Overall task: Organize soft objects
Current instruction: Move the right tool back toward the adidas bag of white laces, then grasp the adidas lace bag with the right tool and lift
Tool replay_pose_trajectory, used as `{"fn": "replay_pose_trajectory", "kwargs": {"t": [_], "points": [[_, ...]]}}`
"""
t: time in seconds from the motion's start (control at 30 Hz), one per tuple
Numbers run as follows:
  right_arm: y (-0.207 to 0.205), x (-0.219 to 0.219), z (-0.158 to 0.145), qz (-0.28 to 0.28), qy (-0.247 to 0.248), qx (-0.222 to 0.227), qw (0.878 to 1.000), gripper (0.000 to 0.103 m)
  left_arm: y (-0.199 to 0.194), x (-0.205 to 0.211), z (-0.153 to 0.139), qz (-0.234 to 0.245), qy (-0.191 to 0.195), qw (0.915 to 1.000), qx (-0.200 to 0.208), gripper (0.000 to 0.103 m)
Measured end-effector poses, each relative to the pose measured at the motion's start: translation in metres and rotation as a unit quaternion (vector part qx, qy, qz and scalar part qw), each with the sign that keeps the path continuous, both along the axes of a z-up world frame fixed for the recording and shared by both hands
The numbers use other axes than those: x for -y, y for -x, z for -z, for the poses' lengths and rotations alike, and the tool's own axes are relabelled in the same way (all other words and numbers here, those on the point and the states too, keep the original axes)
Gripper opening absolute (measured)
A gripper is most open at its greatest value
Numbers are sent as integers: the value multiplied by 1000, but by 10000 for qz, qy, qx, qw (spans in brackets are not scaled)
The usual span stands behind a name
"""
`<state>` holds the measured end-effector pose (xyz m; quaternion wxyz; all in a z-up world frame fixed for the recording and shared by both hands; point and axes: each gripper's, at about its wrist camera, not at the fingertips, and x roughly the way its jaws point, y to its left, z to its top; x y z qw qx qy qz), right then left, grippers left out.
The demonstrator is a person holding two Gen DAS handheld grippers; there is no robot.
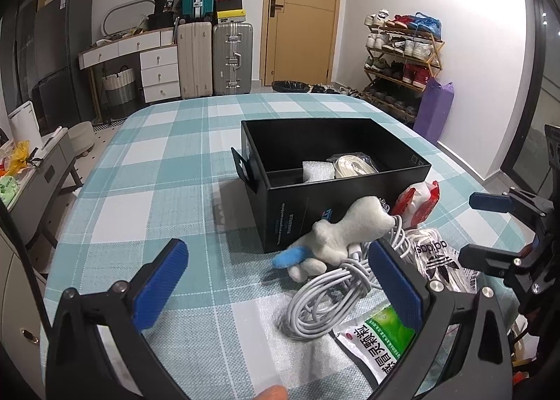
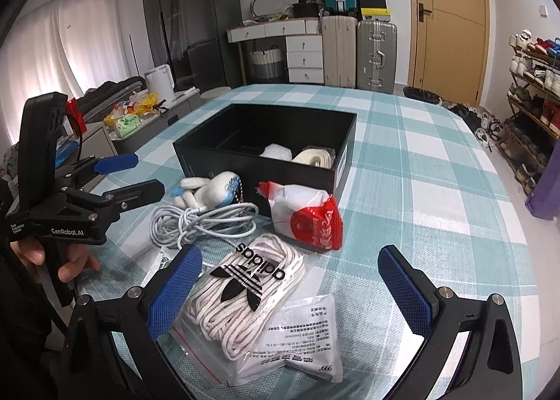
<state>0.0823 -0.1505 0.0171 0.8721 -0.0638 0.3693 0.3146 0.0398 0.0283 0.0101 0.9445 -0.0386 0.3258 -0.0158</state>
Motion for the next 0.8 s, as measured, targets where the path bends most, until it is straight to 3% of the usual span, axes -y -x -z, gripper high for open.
{"fn": "replay_pose_trajectory", "kwargs": {"t": [0.43, 0.6, 0.8], "points": [[-1, -25, 24, -39, 352, -478, 9982, 102, -1, 4, 2, -10, -72, 10000, -22, 103], [3, -34, 28, -256, 432, -456, 9977, 101, -2, 4, 4, -11, -47, 10000, -48, 103], [4, -42, 36, -457, 550, -550, 9959, 87, -3, 3, 4, -21, -45, 10000, -55, 103]]}}
